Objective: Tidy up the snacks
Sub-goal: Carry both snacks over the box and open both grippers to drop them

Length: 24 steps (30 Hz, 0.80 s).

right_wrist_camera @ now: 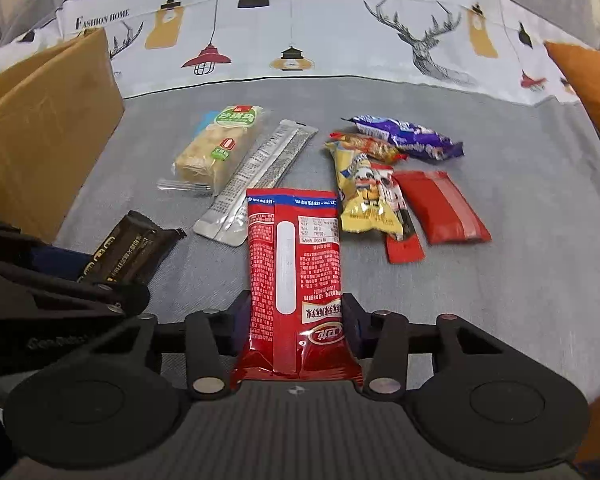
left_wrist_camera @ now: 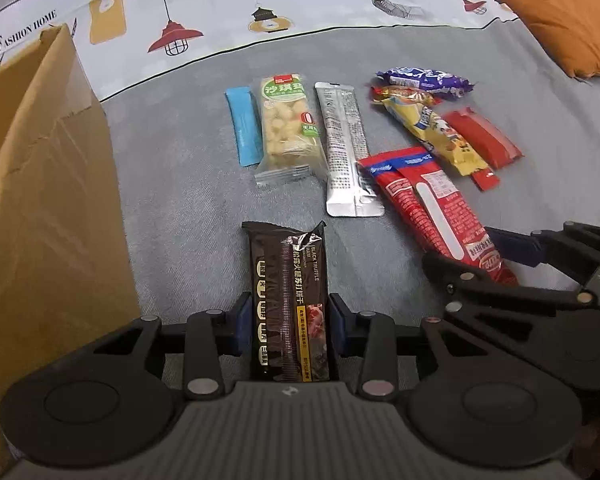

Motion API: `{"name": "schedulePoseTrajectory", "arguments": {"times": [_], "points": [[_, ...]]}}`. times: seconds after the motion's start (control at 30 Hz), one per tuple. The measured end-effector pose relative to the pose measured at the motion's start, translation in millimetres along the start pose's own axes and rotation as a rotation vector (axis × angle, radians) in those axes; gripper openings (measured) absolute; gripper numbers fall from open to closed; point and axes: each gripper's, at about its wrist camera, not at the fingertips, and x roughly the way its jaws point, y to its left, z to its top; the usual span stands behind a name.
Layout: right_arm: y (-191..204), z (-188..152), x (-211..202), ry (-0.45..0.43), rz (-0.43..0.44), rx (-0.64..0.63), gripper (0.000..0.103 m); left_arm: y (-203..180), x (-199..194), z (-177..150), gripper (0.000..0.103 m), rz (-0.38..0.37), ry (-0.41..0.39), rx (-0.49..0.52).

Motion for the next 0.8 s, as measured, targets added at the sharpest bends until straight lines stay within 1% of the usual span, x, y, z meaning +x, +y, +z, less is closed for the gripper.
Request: {"name": "schedulePoseTrajectory", "arguments": {"times": [0.1,0.2,0.3,0.43,0.57,0.63,0.67,0.7,0.73,0.8], "points": [[-5.1,-0.5,-15.2,-0.037,0.002,0.016,0.047,-2.1,-11.9,-4.0,0.043,0.012,-0.005,0.005],[-21.2,0.8,-27.5,-0.051,0.032,0.093,0.047,-3.7,-25.9,-4.1,0.043,0.017,-0.018,0.007],[-32.2,4.5,-43.7,-0.086,0.057,0.172,0.047,-3.7,-45.2,-4.0,0.043,0.017,-0.059,0.014],[-29.1,15.1,-67.5,-0.154,0.077,0.229,0.047,1.8,-72.7,0.2,0.043,0.015,-0.119,0.016],[-14.0,28.4,-90.8,-0.209,0.108,0.217,0.047,21.1,-103.7,9.9,0.043,0.052,-0.169,-0.035],[0.8,35.5,-100.7,-0.227,0.134,0.193,0.047,33.6,-116.7,15.3,0.043,0.103,-0.145,-0.063],[8.2,38.7,-104.6,-0.234,0.15,0.182,0.047,44.3,-124.3,17.0,0.043,0.097,-0.131,-0.107],[16.6,42.1,-108.3,-0.24,0.166,0.168,0.047,54.7,-133.2,17.0,0.043,0.083,-0.135,-0.146],[26.2,45.8,-112.3,-0.245,0.181,0.154,0.047,63.7,-142.0,16.6,0.043,0.079,-0.144,-0.168],[44.4,54.8,-120.3,-0.257,0.22,0.133,0.047,79.2,-158.9,15.4,0.043,0.097,-0.172,-0.185]]}}
